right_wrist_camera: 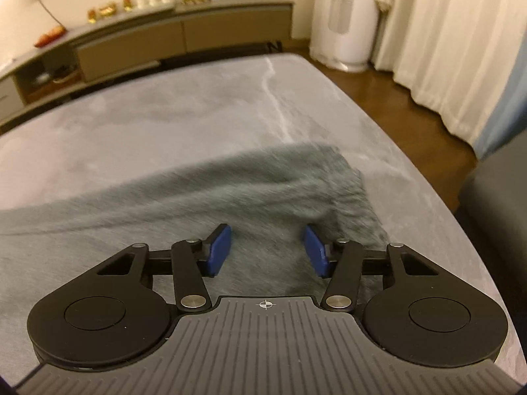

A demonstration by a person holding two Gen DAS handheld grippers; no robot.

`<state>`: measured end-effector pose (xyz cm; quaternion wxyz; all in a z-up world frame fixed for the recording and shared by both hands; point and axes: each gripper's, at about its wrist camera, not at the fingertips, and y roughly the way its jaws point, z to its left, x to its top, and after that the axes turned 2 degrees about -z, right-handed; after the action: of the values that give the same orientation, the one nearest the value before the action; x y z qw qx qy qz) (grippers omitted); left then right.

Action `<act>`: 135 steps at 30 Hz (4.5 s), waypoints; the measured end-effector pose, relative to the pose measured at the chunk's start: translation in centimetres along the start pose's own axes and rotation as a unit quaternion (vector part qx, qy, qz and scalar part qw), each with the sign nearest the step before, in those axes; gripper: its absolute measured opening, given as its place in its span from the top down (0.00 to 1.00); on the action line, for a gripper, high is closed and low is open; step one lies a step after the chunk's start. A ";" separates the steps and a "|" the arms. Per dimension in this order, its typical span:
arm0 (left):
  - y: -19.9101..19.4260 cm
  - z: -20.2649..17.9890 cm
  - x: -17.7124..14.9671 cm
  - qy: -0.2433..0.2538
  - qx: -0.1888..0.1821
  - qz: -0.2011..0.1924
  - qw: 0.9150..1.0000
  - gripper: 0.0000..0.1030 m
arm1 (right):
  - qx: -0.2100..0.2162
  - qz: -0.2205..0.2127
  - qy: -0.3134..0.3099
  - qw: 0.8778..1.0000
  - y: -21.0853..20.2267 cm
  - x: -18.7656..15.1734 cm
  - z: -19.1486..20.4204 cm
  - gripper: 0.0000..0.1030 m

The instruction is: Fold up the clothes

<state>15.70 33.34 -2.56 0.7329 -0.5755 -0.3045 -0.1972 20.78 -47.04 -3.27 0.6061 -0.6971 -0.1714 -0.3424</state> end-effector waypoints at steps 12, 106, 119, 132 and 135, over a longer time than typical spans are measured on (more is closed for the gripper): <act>-2.8 -0.7 1.3 -0.009 0.047 0.004 0.999 0.51 | -0.001 -0.029 0.011 1.000 0.9 1.9 0.1 0.45; -11.4 -18.7 2.8 -0.092 -0.138 -0.001 0.986 0.45 | 0.127 -0.152 -0.181 0.963 -17.6 -5.3 8.8 0.79; -14.3 -27.4 0.3 0.017 -0.243 -0.023 0.970 0.38 | 0.234 -0.120 -0.063 0.963 -19.1 -4.3 6.4 0.45; -21.4 -53.4 -4.5 0.307 -0.263 -0.182 0.896 0.29 | 0.269 0.012 0.230 0.935 -10.3 -5.6 -1.8 0.61; -19.8 -56.3 -4.7 0.318 -0.238 -0.172 0.902 0.32 | 0.308 0.009 0.226 0.924 -9.5 -6.0 -2.2 0.61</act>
<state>11.88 -26.37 0.03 0.5864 -0.5784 -0.0938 -0.5592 9.74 -46.12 -0.44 0.8168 -0.3815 -0.1203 -0.4157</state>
